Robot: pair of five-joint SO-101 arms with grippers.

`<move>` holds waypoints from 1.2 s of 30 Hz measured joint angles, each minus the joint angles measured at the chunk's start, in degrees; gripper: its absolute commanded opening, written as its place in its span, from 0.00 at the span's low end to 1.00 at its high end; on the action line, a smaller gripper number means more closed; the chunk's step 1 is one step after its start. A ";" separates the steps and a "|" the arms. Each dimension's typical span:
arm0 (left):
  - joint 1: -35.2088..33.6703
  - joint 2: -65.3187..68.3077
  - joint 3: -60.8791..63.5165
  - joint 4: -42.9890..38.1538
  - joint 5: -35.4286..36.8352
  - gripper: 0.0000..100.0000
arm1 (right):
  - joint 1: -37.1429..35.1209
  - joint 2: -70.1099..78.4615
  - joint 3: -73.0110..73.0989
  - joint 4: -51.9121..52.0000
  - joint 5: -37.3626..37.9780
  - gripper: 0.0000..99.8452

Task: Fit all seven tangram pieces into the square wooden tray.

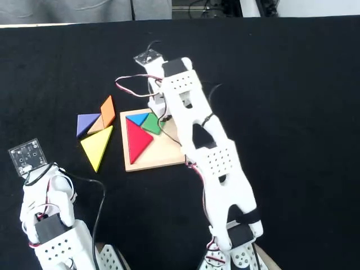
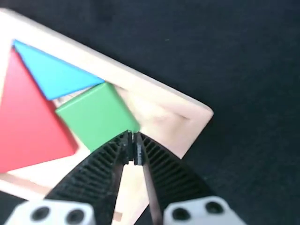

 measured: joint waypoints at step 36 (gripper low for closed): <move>0.00 0.00 0.00 0.00 0.00 0.03 | 6.68 3.87 -6.24 2.90 -2.90 0.01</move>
